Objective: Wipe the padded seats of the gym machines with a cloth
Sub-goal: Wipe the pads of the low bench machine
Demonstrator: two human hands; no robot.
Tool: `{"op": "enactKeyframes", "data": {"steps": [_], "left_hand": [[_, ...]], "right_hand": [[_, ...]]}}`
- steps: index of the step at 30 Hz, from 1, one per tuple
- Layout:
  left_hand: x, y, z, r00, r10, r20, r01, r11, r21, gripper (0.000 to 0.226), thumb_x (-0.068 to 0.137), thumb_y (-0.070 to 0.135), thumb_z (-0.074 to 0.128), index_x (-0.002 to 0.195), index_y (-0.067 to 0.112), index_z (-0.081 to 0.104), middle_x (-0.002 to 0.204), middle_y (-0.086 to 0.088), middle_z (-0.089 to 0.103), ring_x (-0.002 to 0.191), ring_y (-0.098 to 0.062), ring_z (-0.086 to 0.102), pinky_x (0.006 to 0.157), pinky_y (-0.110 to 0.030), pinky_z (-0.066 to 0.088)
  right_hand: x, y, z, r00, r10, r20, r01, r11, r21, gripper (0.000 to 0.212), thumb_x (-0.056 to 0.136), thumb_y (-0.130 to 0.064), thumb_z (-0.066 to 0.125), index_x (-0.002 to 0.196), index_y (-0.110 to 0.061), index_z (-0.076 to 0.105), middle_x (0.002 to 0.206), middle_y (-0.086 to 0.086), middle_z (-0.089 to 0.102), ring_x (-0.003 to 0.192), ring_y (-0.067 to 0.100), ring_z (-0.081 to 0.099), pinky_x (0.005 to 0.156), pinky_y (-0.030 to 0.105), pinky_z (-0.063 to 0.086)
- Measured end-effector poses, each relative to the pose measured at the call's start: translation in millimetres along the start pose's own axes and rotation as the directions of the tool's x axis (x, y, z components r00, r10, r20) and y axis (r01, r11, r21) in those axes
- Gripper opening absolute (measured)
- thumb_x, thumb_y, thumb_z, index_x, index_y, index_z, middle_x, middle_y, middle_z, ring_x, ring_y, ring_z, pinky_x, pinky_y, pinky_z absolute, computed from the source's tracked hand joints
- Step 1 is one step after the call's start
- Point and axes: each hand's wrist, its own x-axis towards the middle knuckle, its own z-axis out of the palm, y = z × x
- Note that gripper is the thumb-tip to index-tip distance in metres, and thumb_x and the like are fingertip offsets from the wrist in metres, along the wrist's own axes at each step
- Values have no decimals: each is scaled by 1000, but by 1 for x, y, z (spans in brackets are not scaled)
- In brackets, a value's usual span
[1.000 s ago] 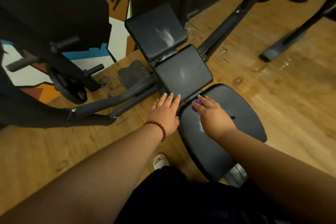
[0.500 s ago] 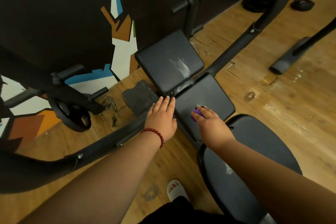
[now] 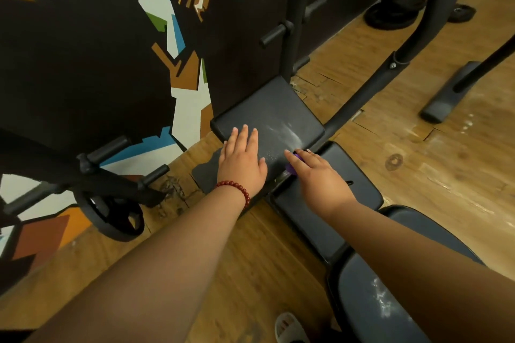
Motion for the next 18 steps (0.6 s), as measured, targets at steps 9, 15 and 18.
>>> {"op": "enactKeyframes", "data": {"steps": [9, 15, 18], "left_hand": [[53, 0, -14, 998, -24, -65, 31, 994, 105, 65, 102, 36, 37, 155, 20, 3, 163, -3, 0, 149, -23, -6, 120, -41, 0], [109, -7, -13, 991, -111, -76, 118, 987, 109, 64, 102, 43, 29, 155, 17, 3, 163, -6, 1, 149, -25, -5, 119, -40, -1], [119, -11, 7, 980, -167, -112, 179, 977, 113, 68, 100, 51, 24, 155, 16, 3, 162, -7, 9, 149, -25, 4, 119, -41, 4]], "right_hand": [[60, 17, -23, 995, -75, -67, 76, 997, 15, 79, 93, 5, 46, 155, -26, 6, 162, -3, 12, 149, 19, 9, 120, 34, 14], [104, 28, -25, 989, -143, -47, 142, 990, -25, 70, 97, -3, 44, 155, -28, 13, 162, -2, 14, 148, 22, 13, 119, 40, 23], [127, 34, -22, 983, -161, -90, 162, 987, -1, 66, 97, -4, 47, 153, -26, 22, 157, 1, 26, 143, 24, 26, 115, 33, 30]]}}
